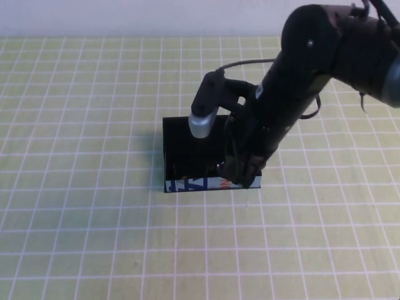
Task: Take glasses out of glasses case
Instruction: Pick up the glasses from the glasses case
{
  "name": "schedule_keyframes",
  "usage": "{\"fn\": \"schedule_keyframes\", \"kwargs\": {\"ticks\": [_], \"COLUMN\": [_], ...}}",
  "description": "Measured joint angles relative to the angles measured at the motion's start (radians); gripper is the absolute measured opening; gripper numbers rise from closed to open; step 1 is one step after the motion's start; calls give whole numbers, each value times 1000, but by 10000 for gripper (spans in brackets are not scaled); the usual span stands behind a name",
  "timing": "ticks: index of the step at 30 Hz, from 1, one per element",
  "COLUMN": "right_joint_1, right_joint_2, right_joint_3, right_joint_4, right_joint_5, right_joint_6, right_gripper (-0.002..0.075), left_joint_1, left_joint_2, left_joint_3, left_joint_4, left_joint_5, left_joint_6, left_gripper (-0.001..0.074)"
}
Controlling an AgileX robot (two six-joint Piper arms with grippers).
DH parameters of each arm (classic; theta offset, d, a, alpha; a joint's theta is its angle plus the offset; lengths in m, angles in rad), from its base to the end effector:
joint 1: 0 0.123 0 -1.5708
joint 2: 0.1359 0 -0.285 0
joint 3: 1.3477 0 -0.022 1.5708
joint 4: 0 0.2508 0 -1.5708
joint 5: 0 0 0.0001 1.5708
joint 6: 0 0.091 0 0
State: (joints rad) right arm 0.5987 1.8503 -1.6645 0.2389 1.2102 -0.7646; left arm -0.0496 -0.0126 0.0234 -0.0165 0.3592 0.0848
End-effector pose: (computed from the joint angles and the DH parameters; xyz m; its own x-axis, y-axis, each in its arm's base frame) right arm 0.3112 0.2367 0.2955 -0.2434 -0.9073 -0.3427 -0.9656 0.2600 -0.0025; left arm 0.0528 -0.0032 0.1736 -0.2742 0.0830 -0.9581 0.0743 0.9951 0.0649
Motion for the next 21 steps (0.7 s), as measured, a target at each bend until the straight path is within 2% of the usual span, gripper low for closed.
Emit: {"fn": "schedule_keyframes", "kwargs": {"ticks": [3, 8, 10, 21], "right_joint_1": [0, 0, 0, 0], "right_joint_2": [76, 177, 210, 318], "right_joint_3": [-93, -198, -228, -330], "right_joint_4": [-21, -41, -47, -67], "right_joint_5": [6, 12, 12, 16], "right_joint_6": [-69, -148, -172, -287], "right_gripper": [45, 185, 212, 235], "left_joint_1": [0, 0, 0, 0], "left_joint_2": [0, 0, 0, 0], "left_joint_3": [0, 0, 0, 0], "left_joint_4": [0, 0, 0, 0], "left_joint_5": [0, 0, 0, 0], "left_joint_6": [0, 0, 0, 0], "left_gripper": [-4, -4, -4, -4]}}
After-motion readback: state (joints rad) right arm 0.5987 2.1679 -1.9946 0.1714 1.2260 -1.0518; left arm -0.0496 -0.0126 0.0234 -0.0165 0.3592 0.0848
